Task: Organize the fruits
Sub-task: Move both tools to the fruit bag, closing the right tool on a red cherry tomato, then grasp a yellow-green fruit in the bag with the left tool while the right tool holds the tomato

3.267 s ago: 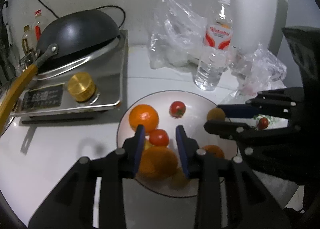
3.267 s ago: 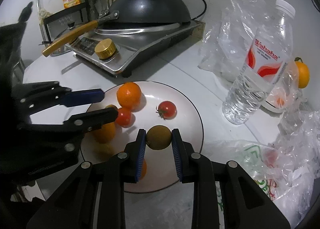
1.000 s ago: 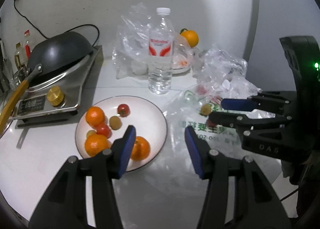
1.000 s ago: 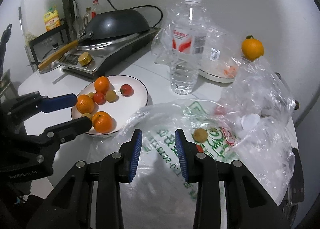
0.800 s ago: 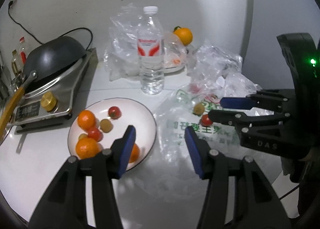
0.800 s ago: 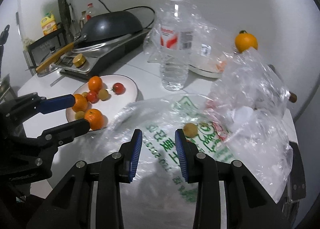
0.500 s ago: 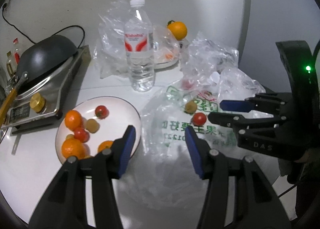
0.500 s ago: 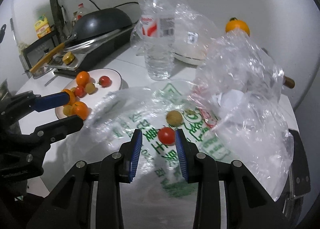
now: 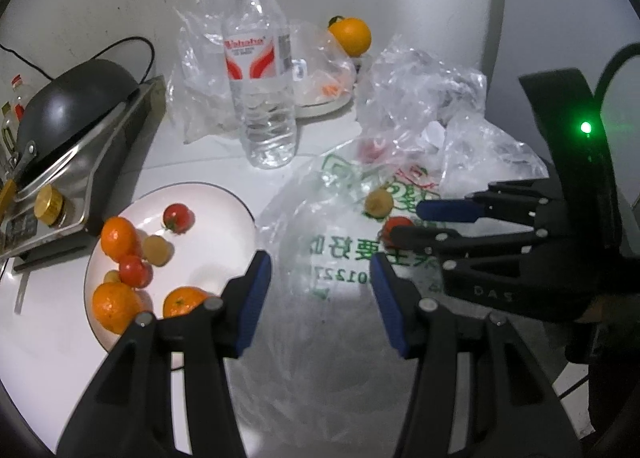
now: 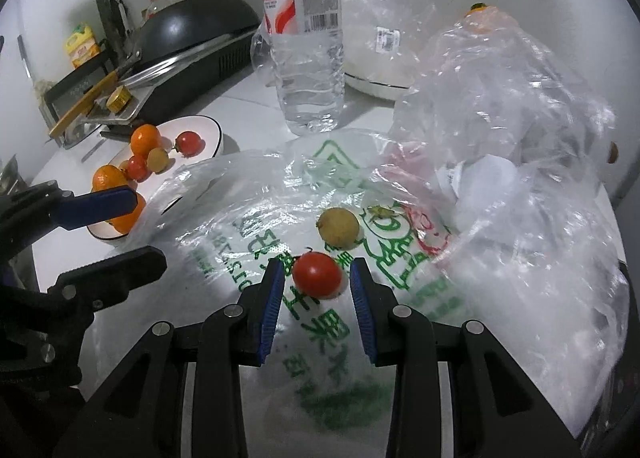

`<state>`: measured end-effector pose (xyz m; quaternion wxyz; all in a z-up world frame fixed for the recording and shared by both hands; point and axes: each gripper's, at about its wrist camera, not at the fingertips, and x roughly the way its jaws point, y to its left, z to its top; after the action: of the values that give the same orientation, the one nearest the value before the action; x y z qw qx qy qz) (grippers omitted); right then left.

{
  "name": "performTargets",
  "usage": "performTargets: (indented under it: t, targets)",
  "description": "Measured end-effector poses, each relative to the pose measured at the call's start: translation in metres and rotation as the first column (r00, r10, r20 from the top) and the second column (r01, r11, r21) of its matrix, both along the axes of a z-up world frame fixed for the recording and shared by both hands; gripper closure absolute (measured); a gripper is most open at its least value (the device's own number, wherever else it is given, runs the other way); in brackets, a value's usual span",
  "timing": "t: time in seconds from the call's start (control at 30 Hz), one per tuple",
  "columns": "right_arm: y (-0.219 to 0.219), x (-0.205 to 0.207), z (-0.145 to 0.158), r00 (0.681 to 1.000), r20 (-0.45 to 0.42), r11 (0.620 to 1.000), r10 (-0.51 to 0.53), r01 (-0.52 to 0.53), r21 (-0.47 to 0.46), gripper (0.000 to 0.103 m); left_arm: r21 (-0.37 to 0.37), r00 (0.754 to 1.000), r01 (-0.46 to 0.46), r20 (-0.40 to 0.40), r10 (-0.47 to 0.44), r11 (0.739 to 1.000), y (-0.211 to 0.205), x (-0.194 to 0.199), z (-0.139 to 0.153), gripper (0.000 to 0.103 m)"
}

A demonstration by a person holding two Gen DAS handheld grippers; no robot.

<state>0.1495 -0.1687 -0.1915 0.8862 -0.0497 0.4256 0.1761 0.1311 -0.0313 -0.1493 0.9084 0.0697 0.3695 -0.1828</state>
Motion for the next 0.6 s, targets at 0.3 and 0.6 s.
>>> performTargets:
  t: [0.3,0.6]
  targets:
    - [0.001,0.011,-0.013,0.998,-0.034,0.999,0.047,-0.047,0.007,0.07,0.017,1.0,0.0,-0.016,0.0,1.0,-0.009,0.014,-0.005,0.05]
    - [-0.026,0.002,-0.001,1.0,0.01,0.999,0.024,-0.025,0.027,0.074,0.041,1.0,0.019,-0.021,-0.018,0.999,-0.027,0.023,-0.007,0.05]
